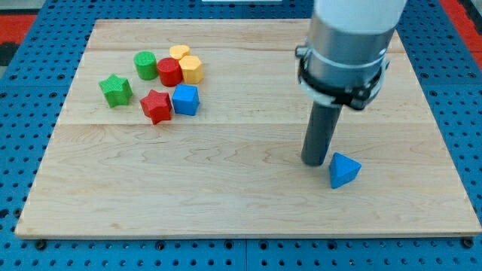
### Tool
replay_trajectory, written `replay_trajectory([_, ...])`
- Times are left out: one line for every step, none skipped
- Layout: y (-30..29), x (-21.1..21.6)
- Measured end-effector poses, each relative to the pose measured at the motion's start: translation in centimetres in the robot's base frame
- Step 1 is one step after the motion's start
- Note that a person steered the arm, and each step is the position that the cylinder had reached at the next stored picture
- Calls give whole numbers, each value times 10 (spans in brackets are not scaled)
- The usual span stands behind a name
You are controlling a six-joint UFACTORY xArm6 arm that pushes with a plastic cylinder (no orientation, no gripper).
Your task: Push the blue triangle a bit down
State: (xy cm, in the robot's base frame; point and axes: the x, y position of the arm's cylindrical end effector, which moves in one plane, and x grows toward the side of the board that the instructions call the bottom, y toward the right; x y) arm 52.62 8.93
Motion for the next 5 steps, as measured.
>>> replay_trajectory([52, 21])
replay_trajectory([57, 10])
replay_trajectory([46, -38])
replay_trajectory([77, -31])
replay_trajectory([69, -8])
